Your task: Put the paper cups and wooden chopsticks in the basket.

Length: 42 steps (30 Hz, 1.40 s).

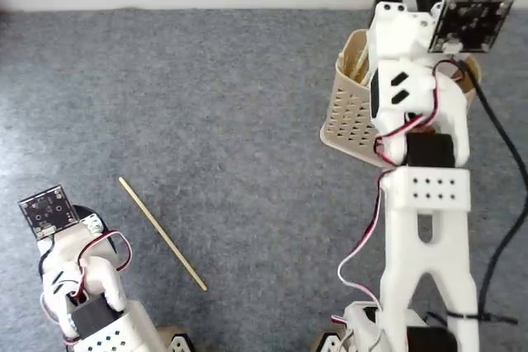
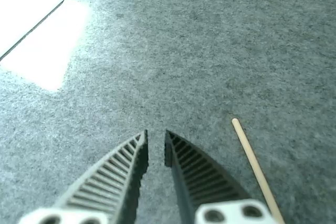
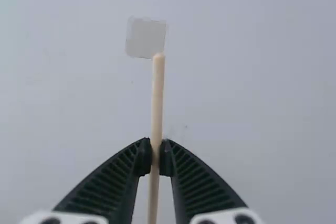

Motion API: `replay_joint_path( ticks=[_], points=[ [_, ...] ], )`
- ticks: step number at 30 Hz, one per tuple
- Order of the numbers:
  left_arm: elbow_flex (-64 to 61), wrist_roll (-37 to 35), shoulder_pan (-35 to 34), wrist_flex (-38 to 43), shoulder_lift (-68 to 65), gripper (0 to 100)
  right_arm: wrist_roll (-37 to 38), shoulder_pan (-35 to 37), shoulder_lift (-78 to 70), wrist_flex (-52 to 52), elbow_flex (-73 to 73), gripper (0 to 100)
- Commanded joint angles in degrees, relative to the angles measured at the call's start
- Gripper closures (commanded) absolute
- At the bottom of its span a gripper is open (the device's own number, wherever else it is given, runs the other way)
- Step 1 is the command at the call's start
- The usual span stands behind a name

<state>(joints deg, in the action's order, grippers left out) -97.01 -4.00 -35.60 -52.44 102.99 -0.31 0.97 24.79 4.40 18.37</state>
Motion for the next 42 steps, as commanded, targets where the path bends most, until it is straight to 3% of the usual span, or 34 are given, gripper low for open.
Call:
replay_joint_path(
  ticks=[1,6,13,15,21,30,42],
  points=[
    [0.5,0.4,-0.4,1.1,-0.3,95,-0.5,-0.4,-1.9,-3.2,-1.1,99.1],
    [0.5,0.4,-0.4,1.1,-0.3,95,-0.5,-0.1,-4.3,0.7,-1.1,97.8],
    [0.5,0.4,-0.4,1.1,-0.3,95,-5.7,0.8,1.4,9.9,-1.4,70.7],
    [0.5,0.4,-0.4,1.1,-0.3,95,-6.3,0.9,4.7,13.3,-1.4,69.0],
    [0.5,0.4,-0.4,1.1,-0.3,95,-7.5,0.5,14.3,25.1,-1.2,79.8],
    [0.5,0.4,-0.4,1.1,-0.3,95,-7.6,0.7,21.1,51.0,-1.1,99.4],
    [0.5,0.4,0.5,1.1,-0.3,95,-7.6,0.6,21.7,74.8,-1.0,99.0]
  ],
)
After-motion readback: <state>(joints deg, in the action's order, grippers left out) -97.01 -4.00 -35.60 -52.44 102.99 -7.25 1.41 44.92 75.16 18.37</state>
